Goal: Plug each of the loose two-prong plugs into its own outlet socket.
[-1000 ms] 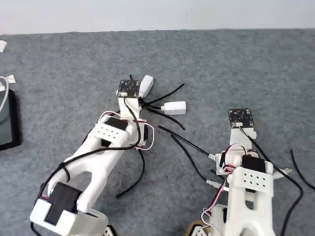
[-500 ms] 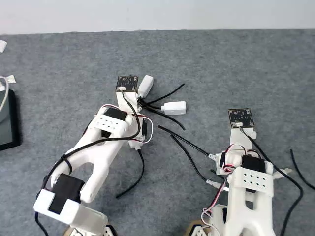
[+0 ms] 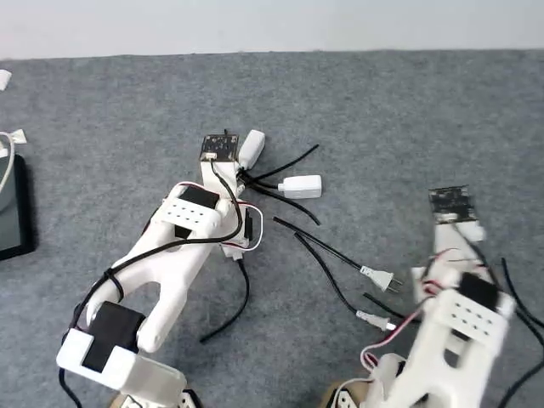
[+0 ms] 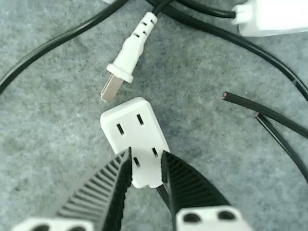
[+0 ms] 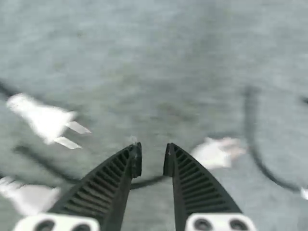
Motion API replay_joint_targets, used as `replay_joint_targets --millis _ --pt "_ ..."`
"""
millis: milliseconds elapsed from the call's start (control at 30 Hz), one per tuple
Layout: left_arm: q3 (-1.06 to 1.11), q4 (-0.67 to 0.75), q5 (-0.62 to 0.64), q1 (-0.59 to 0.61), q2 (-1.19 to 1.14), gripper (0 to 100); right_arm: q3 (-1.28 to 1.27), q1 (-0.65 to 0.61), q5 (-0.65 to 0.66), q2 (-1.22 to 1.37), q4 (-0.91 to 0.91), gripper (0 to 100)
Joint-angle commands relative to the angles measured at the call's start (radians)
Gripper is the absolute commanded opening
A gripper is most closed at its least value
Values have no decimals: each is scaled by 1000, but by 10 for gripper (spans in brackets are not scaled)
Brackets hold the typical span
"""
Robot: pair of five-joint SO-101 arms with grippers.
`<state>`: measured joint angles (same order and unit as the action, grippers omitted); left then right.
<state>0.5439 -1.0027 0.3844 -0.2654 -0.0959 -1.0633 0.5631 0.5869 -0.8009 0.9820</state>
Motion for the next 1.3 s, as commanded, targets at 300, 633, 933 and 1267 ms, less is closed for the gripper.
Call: replay_joint_targets --millis 300,633,933,1267 --pt "42 -29 -11 14 -55 16 -229 208 -282 -16 -220 105" --pt "42 -32 -11 17 -55 16 -304 294 -235 -15 -423 105" --pt "44 -32 -12 18 -55 16 -295 262 -226 -15 -433 105" --pt "44 -34 -12 18 -55 16 -272 205 -275 -12 -383 106"
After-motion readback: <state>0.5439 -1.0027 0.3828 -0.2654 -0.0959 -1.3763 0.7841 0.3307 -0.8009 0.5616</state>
